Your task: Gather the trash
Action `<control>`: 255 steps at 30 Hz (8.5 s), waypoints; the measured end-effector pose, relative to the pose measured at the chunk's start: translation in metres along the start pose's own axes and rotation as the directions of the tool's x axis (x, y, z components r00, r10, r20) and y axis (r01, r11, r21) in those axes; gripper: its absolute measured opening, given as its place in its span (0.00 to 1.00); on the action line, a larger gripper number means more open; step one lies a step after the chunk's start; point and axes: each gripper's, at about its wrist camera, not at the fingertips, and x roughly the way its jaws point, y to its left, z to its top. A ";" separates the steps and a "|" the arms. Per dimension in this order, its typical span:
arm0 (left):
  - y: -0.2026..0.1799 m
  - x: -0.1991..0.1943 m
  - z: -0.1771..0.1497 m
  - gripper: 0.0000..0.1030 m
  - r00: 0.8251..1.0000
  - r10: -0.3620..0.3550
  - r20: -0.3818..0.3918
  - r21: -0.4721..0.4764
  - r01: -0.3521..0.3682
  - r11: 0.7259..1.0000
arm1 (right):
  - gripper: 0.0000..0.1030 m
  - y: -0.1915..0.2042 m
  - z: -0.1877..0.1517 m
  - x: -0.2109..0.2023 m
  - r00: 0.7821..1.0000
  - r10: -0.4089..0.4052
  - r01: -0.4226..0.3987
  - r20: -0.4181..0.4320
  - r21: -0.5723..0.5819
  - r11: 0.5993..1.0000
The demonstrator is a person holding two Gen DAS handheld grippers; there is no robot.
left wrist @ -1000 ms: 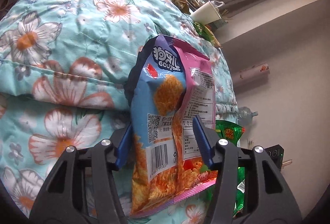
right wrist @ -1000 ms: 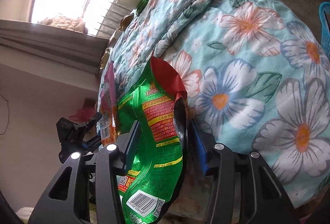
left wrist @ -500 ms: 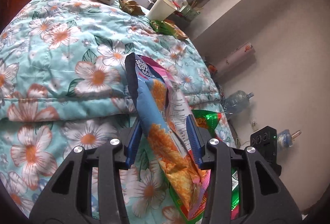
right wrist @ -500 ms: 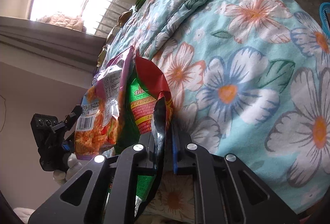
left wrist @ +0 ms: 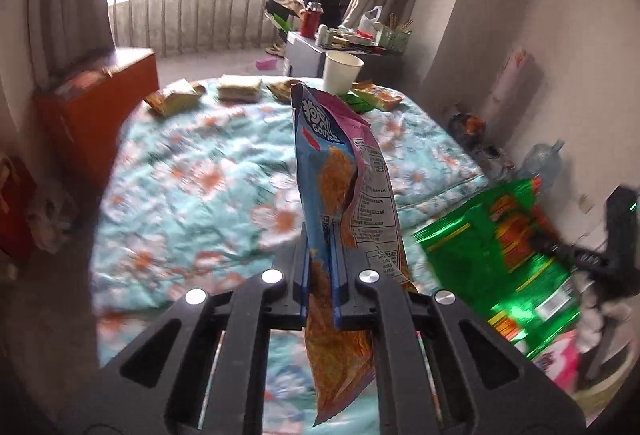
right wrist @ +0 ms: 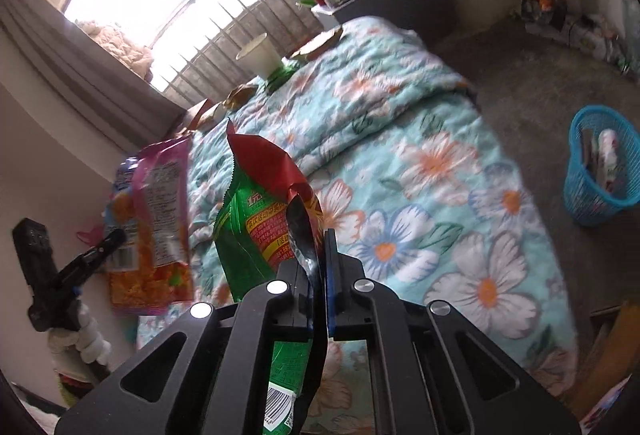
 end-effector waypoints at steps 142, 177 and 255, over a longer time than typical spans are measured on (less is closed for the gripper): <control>-0.270 0.041 -0.010 0.04 0.995 -0.092 -0.028 0.556 0.092 0.826 | 0.03 -0.125 -0.036 -0.098 0.959 -0.010 -0.068 0.285 0.262 0.963; -0.452 0.199 0.032 0.04 0.849 -0.377 -0.370 0.506 0.525 0.684 | 0.03 -0.345 -0.091 -0.140 0.852 -0.421 0.022 0.312 0.782 0.623; -0.291 0.089 0.075 0.78 0.908 -0.394 -0.140 0.229 0.417 0.879 | 0.36 -0.463 0.065 0.126 0.785 -0.570 0.619 -0.243 0.315 0.719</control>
